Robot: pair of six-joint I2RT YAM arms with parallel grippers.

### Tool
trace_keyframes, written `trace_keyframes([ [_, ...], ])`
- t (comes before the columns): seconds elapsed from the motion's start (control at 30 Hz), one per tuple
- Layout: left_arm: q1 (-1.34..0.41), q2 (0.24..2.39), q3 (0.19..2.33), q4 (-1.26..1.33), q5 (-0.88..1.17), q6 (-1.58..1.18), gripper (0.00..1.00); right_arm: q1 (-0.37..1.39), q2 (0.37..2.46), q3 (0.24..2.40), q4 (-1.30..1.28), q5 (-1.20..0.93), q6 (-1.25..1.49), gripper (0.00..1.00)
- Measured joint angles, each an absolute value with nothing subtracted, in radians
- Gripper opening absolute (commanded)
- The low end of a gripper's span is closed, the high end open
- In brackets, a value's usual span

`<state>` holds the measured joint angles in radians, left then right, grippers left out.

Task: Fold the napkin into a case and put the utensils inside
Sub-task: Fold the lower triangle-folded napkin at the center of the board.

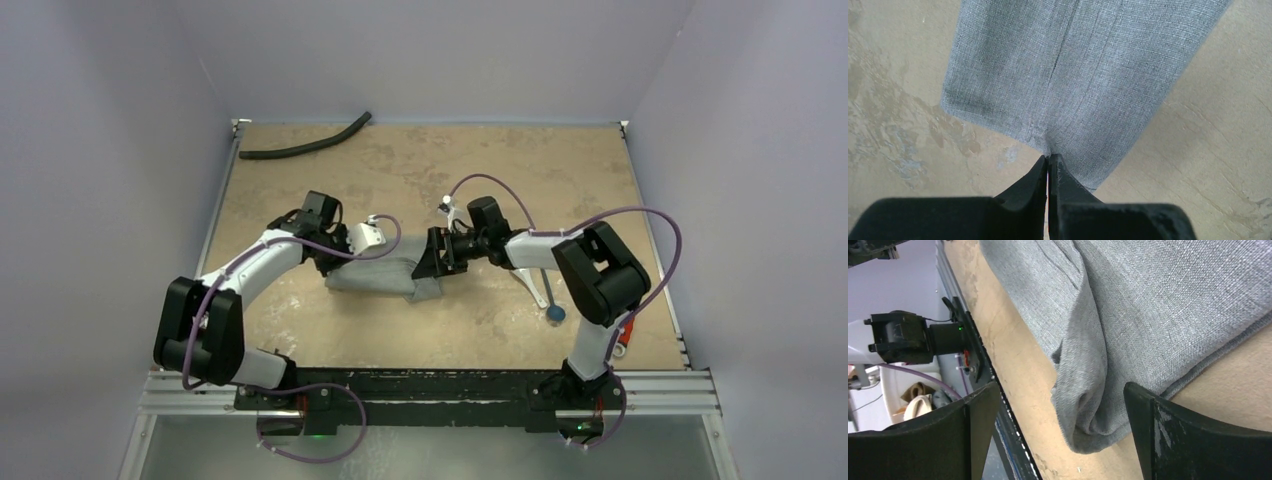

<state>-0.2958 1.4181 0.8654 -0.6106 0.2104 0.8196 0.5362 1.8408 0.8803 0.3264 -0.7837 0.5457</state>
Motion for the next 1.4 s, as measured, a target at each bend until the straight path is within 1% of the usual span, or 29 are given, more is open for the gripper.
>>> trace_keyframes([
  [0.17,-0.296,1.441,0.863,-0.596,0.208,0.804,0.00,0.536,1.787,0.905,0.232,-0.740,0.502,0.98],
  [0.2,-0.296,1.442,0.859,-0.593,0.207,0.803,0.00,0.536,1.779,0.916,0.201,-0.720,0.490,0.96],
  [0.27,-0.296,1.442,0.851,-0.590,0.204,0.802,0.00,0.536,1.759,0.939,0.136,-0.670,0.463,0.86],
  [0.33,-0.296,1.440,0.841,-0.583,0.200,0.801,0.00,0.536,1.729,0.970,0.063,-0.618,0.432,0.72],
  [0.37,-0.296,1.438,0.834,-0.580,0.197,0.798,0.00,0.536,1.717,0.993,0.030,-0.592,0.416,0.62],
  [0.43,-0.295,1.426,0.819,-0.566,0.191,0.791,0.00,0.536,1.709,1.057,-0.026,-0.546,0.390,0.30],
  [0.47,-0.295,1.420,0.815,-0.564,0.189,0.786,0.00,0.536,1.711,1.085,-0.035,-0.532,0.371,0.19],
  [0.53,-0.295,1.405,0.808,-0.555,0.186,0.776,0.00,0.536,1.732,1.162,-0.049,-0.509,0.351,0.02],
  [0.57,-0.295,1.400,0.806,-0.552,0.185,0.772,0.00,0.537,1.751,1.197,-0.047,-0.507,0.345,0.00],
  [0.73,-0.294,1.390,0.805,-0.538,0.179,0.756,0.00,0.566,1.941,1.410,-0.028,-0.502,0.329,0.00],
  [0.83,-0.294,1.386,0.805,-0.535,0.178,0.747,0.00,0.604,2.043,1.465,-0.017,-0.497,0.319,0.00],
  [1.1,-0.290,1.384,0.805,-0.509,0.178,0.735,0.00,0.650,2.164,1.460,0.010,-0.519,0.317,0.00],
  [1.27,-0.289,1.393,0.823,-0.481,0.180,0.720,0.00,0.626,2.157,1.393,0.090,-0.534,0.346,0.00],
  [1.4,-0.289,1.440,0.868,-0.429,0.187,0.717,0.00,0.614,2.131,1.327,0.158,-0.537,0.379,0.00],
])
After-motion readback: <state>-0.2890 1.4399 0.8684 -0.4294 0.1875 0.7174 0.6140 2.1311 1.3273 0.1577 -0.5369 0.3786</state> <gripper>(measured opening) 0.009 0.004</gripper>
